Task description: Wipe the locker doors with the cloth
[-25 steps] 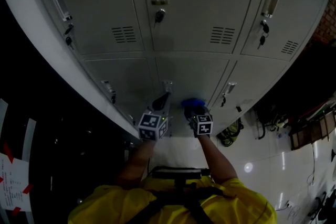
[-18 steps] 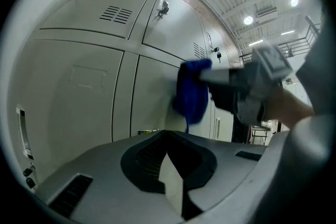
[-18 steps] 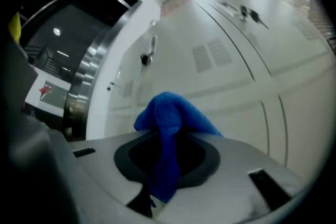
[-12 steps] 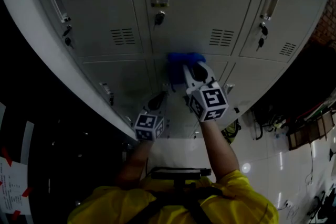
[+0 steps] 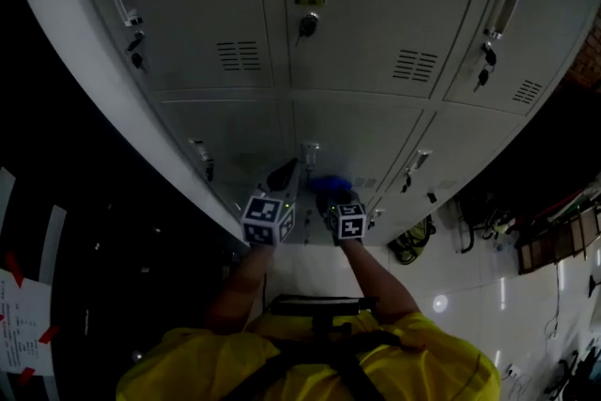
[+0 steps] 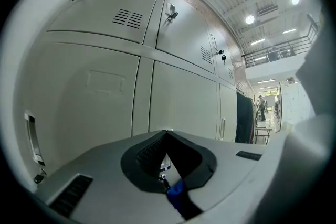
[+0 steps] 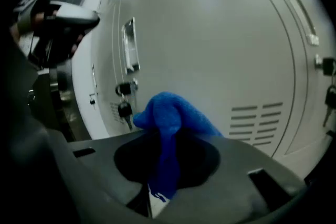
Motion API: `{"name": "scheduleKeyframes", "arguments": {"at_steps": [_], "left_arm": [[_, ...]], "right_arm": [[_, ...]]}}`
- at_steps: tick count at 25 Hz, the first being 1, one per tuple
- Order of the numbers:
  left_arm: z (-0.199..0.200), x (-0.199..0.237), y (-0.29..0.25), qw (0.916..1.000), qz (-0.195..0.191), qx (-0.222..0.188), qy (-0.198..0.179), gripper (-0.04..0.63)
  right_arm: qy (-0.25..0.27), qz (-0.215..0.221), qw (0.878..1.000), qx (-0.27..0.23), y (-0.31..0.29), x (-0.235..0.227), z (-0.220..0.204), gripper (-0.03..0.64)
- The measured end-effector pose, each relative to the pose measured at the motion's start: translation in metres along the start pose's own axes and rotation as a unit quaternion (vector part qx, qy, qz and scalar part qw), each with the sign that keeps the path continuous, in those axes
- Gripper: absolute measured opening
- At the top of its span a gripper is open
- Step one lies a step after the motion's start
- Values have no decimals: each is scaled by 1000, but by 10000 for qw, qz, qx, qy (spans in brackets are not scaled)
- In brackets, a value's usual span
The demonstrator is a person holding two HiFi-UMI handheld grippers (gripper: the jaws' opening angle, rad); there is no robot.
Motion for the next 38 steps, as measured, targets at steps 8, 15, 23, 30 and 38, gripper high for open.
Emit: {"name": "scheduleKeyframes", "arguments": {"at_steps": [8, 15, 23, 30, 38], "left_arm": [[-2, 13, 9, 9999, 117, -93, 52, -5], [7, 18, 15, 9995, 216, -238, 32, -5], [-10, 27, 21, 9995, 265, -149, 113, -5], [-17, 26, 22, 9995, 239, -128, 187, -5], [-23, 19, 24, 9996, 147, -74, 220, -5]], "right_arm": [[227, 852, 9855, -1449, 88, 82, 130, 72], [924, 1694, 9429, -2714, 131, 173, 312, 74], [1051, 850, 9778, -1601, 49, 110, 135, 74], [893, 632, 9859, -1267, 31, 91, 92, 74], [670, 692, 9881, -1195, 39, 84, 83, 74]]}}
Point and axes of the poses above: the fingertips, and each gripper's own axes: y backward along the fingers, x to its left, z out of its top, the point moved 8 cm from there along y, backward along the fingers, and after that the axes turned 10 degrees about -y, right-handed, at the moved point
